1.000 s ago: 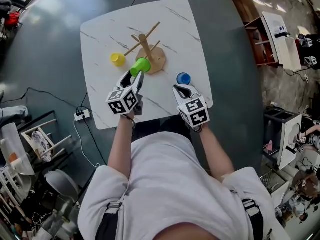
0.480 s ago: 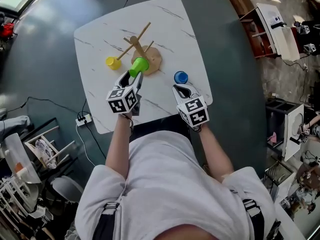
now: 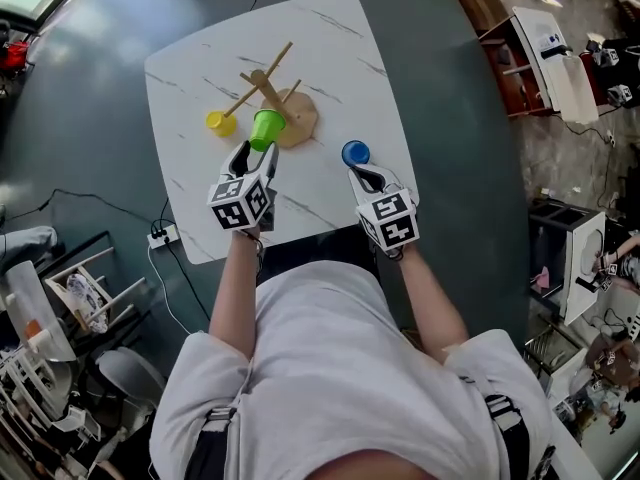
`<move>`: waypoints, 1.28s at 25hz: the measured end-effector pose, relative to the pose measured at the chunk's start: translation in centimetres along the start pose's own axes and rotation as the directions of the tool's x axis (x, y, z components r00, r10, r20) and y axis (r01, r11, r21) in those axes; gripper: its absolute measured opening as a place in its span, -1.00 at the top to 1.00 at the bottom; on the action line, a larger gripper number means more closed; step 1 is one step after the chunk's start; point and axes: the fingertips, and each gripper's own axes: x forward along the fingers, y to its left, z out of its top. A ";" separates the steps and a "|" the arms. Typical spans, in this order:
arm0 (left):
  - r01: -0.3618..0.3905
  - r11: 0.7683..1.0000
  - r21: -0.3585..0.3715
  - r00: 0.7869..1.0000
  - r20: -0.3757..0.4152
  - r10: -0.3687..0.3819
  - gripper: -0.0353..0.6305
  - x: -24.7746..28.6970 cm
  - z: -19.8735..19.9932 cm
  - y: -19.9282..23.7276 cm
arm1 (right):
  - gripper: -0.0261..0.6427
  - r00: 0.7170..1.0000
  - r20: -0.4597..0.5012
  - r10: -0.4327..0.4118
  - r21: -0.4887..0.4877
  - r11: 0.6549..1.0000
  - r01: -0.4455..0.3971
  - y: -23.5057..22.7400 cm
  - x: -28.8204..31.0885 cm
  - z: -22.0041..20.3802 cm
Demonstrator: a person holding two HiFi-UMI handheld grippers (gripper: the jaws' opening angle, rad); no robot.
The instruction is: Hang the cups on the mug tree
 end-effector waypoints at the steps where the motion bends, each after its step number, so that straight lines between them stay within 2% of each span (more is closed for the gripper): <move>1: -0.009 1.000 -0.009 1.000 0.011 0.009 0.14 -0.2 0.1 0.1 | 0.92 1.000 -0.001 -0.005 -0.004 1.000 0.005 -0.3 0.0 -0.1; 3: -0.029 0.999 -0.021 0.999 0.023 0.029 0.12 -0.8 0.1 0.5 | 0.89 1.000 -0.006 -0.015 -0.014 1.000 0.015 -0.9 0.0 -0.2; 5: -0.044 0.999 -0.029 0.998 0.036 0.045 0.12 -1.5 0.1 0.7 | 0.71 1.000 -0.015 -0.027 -0.032 0.999 0.027 -1.4 0.2 -0.4; 7: -0.055 0.997 -0.046 0.997 0.052 0.057 0.12 -2.2 0.1 1.0 | 0.62 0.999 -0.022 -0.046 -0.054 0.998 0.045 -2.0 0.3 -0.5; 10: -0.073 0.995 -0.068 0.995 0.067 0.078 0.12 -2.9 -0.2 1.0 | 0.56 0.997 -0.029 -0.075 -0.087 0.994 0.072 -2.8 0.7 -0.5; 15: -0.104 0.993 -0.056 0.993 0.059 0.107 0.15 -4.1 -1.4 0.3 | 0.46 0.995 -0.068 -0.074 -0.119 0.991 0.065 -3.7 1.3 -1.6; 17: -0.118 0.992 -0.042 0.992 0.041 0.120 0.37 -4.5 -2.5 -0.2 | 0.41 0.994 -0.083 -0.071 -0.133 0.989 0.060 -4.0 1.5 -2.1; 19: -0.129 0.992 -0.007 0.991 0.036 0.129 0.77 -4.8 -3.5 -1.1 | 0.36 0.993 -0.093 -0.069 -0.143 0.988 0.055 -4.3 1.9 -2.4; 20: -0.131 0.991 0.019 0.991 0.036 0.130 0.88 -4.9 -4.0 -1.6 | 0.33 0.993 -0.096 -0.068 -0.146 0.988 0.053 -4.4 2.2 -2.5; 22: -0.134 0.988 0.072 0.991 0.023 0.133 0.88 -4.8 -5.0 -2.6 | 0.27 0.993 -0.103 -0.064 -0.152 0.987 0.048 -4.7 2.9 -2.7; 24: -0.136 0.987 0.090 0.991 0.008 0.136 0.88 -4.7 -5.9 -3.4 | 0.24 0.992 -0.112 -0.059 -0.159 0.987 0.040 -5.0 3.5 -2.9; 32: -0.161 0.986 0.032 0.987 0.019 0.160 0.88 -5.7 -7.2 -4.4 | 0.16 0.988 -0.154 -0.021 -0.192 0.981 -0.009 -4.9 5.7 -3.8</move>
